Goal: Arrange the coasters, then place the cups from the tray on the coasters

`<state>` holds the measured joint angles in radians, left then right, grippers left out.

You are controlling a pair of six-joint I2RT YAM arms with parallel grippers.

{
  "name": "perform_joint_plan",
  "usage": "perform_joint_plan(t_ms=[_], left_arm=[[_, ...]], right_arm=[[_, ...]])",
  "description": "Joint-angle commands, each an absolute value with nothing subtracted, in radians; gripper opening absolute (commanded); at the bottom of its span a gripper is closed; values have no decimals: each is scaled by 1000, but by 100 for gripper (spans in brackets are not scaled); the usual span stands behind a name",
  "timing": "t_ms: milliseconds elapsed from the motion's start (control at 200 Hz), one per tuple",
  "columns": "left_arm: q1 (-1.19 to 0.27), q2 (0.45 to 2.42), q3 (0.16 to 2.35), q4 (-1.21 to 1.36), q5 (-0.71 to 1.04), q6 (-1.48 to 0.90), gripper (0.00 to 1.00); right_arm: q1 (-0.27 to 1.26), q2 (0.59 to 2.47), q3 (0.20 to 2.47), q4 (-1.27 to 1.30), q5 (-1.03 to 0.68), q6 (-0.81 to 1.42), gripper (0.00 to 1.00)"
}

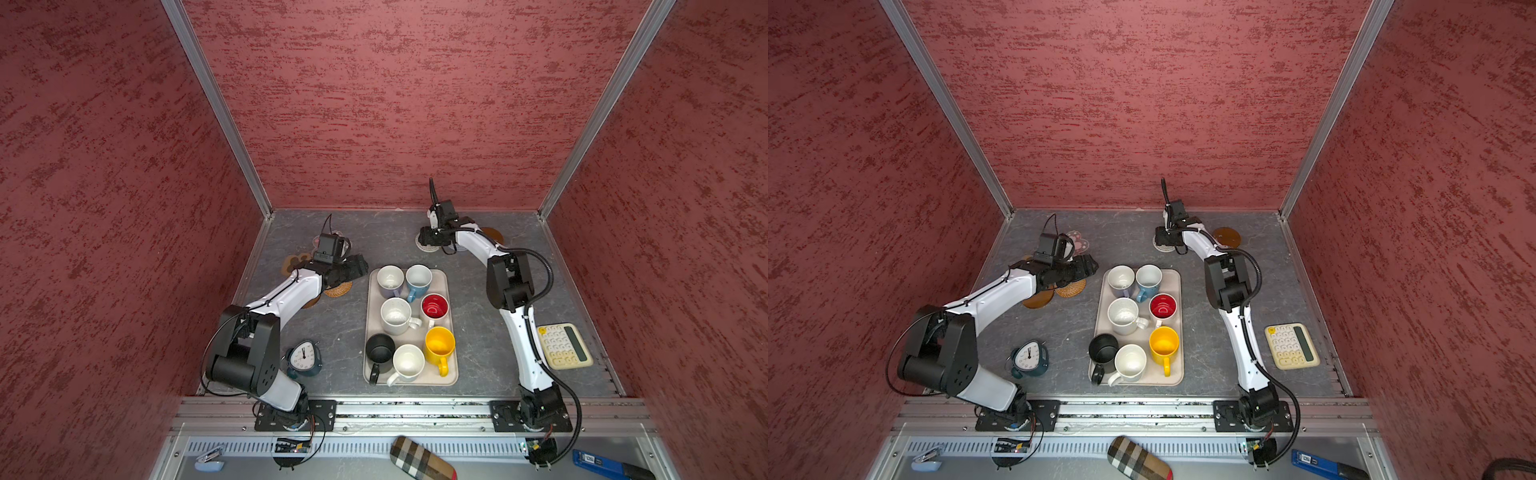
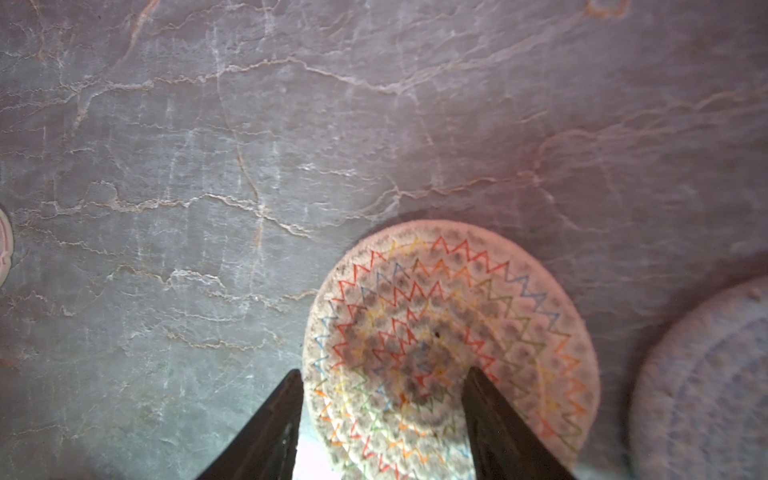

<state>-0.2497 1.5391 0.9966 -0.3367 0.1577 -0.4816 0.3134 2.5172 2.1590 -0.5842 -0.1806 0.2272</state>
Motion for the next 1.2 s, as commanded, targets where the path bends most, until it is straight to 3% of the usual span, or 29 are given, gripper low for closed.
perform_joint_plan(t_ms=[0, 271, 446, 566, 721, 987, 1197], left_arm=[[-239, 1519, 998, -350, 119, -480, 87], [-226, 1452, 1027, -485, 33, -462, 86], [-211, 1399, 1018, -525, 32, -413, 96], [-175, 1389, 1009, -534, 57, -420, 97], [-131, 1429, 1017, -556, 74, -429, 87], [-110, 1557, 1045, -498, 73, -444, 65], [-103, 1677, 1087, -483, 54, -440, 59]], right_arm=[[321, 2516, 2181, -671, -189, 218, 65], [321, 2521, 2290, -675, -251, 219, 69], [322, 2479, 2283, -647, -290, 203, 71], [322, 2403, 2219, -598, -293, 202, 71], [323, 2224, 2022, -478, -308, 210, 72], [325, 1826, 1482, -127, -303, 293, 73], [325, 1690, 1268, -14, -271, 329, 73]])
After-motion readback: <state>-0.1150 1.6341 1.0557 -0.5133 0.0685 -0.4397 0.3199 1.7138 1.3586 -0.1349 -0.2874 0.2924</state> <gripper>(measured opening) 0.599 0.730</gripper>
